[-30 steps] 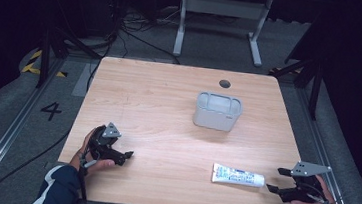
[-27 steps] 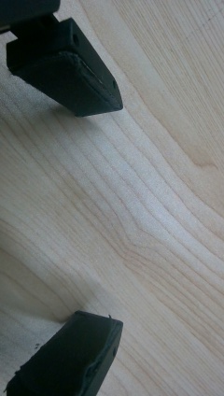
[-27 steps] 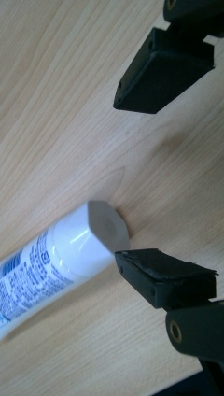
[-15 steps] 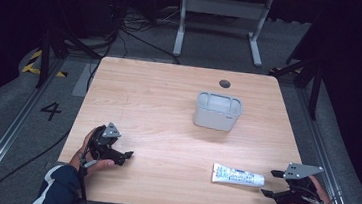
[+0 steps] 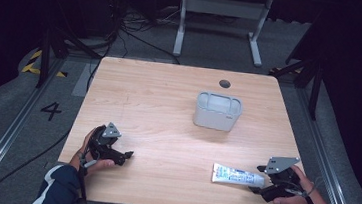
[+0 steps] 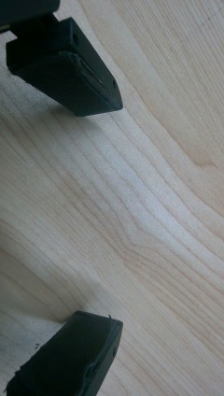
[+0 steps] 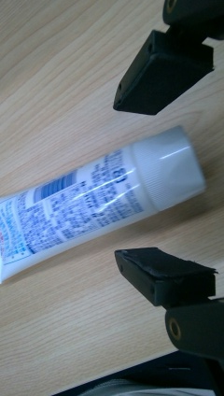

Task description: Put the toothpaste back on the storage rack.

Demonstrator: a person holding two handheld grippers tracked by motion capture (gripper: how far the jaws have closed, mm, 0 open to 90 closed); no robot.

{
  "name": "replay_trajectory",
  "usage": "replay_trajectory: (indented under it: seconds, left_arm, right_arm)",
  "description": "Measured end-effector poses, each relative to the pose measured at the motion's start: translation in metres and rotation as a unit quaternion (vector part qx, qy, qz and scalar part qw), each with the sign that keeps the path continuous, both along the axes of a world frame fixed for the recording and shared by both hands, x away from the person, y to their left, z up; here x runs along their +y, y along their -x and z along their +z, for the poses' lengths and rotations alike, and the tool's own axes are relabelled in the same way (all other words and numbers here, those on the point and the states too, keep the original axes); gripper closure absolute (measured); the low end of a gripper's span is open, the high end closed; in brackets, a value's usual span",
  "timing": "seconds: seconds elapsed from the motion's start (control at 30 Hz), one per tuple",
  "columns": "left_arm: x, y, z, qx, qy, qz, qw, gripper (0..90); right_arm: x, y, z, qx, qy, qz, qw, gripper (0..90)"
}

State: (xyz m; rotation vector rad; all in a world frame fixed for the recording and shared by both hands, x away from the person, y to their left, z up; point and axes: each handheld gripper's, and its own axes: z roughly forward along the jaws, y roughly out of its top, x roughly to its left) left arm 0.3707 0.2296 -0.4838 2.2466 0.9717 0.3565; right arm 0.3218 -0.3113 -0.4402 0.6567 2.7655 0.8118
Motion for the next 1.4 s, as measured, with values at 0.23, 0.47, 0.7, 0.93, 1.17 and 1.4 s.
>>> replay_trajectory:
  seconds: [0.23, 0.47, 0.7, 0.93, 1.17, 1.4]
  left_arm:
    - [0.0, 0.0, 0.0, 0.0, 0.0, 0.0, 1.0, 0.5]
    - [0.0, 0.0, 0.0, 0.0, 0.0, -0.001, 1.0, 0.5]
    - [0.0, 0.0, 0.0, 0.0, -0.002, -0.002, 1.0, 0.5]
    - [0.0, 0.0, 0.0, 0.0, -0.001, -0.002, 1.0, 0.5]
    - [0.001, 0.0, 0.0, -0.001, -0.002, -0.004, 1.0, 0.5]
    - [0.001, 0.0, 0.0, -0.001, -0.002, -0.004, 1.0, 0.5]
  right_arm:
    - [0.028, -0.011, -0.001, 0.008, 0.032, 0.034, 0.9989, 24.3]
    - [0.057, -0.02, -0.004, 0.016, 0.062, 0.069, 0.9956, 25.3]
    - [0.075, -0.025, -0.009, 0.025, 0.083, 0.085, 0.9926, 27.2]
    - [0.092, -0.031, -0.011, 0.032, 0.1, 0.095, 0.9899, 31.0]
    - [0.097, -0.04, -0.01, 0.058, 0.094, 0.097, 0.9891, 37.3]
    - [0.096, -0.037, -0.009, 0.058, 0.096, 0.094, 0.9892, 42.0]
